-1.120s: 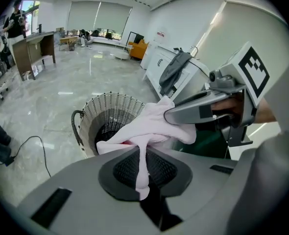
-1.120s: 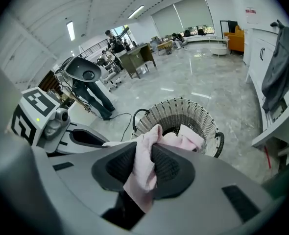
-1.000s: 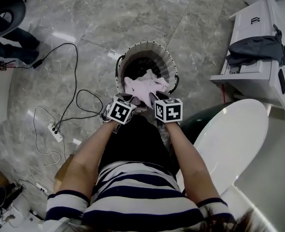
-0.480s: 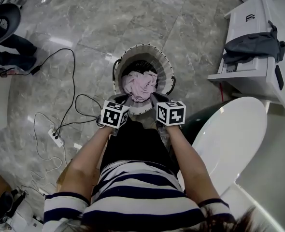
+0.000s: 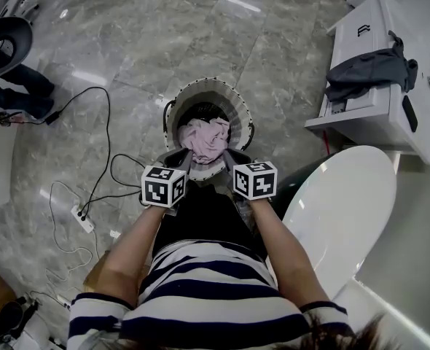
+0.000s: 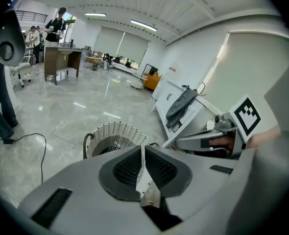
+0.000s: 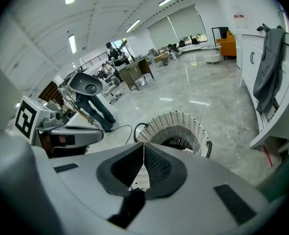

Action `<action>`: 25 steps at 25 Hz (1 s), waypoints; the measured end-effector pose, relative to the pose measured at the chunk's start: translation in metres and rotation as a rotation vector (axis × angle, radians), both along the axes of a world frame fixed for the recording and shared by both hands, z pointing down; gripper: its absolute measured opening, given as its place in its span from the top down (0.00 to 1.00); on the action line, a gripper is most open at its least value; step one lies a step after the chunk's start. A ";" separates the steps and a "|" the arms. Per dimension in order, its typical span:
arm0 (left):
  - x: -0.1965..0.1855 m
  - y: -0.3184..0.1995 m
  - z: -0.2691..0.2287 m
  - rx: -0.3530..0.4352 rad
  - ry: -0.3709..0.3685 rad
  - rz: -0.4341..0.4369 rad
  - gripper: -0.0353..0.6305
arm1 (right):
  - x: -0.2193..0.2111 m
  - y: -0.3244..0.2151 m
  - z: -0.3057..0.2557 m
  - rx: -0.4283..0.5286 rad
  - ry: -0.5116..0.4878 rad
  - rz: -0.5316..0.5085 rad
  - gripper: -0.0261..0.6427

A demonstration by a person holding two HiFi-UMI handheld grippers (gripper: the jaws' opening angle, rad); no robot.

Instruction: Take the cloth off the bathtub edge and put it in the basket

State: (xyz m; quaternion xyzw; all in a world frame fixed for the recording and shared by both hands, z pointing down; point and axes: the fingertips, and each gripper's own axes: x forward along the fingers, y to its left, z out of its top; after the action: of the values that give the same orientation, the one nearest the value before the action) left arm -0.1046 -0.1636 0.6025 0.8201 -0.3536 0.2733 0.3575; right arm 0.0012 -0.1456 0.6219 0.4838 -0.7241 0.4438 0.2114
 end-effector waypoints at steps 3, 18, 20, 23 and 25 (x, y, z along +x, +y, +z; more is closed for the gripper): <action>0.007 0.000 -0.017 0.013 0.036 -0.013 0.89 | 0.007 0.003 -0.012 0.028 0.002 -0.001 0.92; 0.027 0.018 -0.060 0.058 0.091 0.043 0.89 | 0.033 0.019 -0.061 0.123 0.002 0.049 0.92; 0.026 0.021 -0.061 0.048 0.091 0.037 0.89 | 0.033 0.021 -0.066 0.128 0.004 0.050 0.92; 0.024 0.025 -0.063 0.038 0.096 0.031 0.89 | 0.033 0.023 -0.072 0.133 0.004 0.056 0.92; 0.022 0.028 -0.065 0.036 0.096 0.030 0.89 | 0.033 0.026 -0.074 0.135 0.004 0.063 0.92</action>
State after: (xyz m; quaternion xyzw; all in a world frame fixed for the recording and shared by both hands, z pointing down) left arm -0.0821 -0.1358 0.5376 0.8438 -0.3284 0.2327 0.3550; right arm 0.0342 -0.1201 0.5476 0.5204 -0.7364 0.3994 0.1653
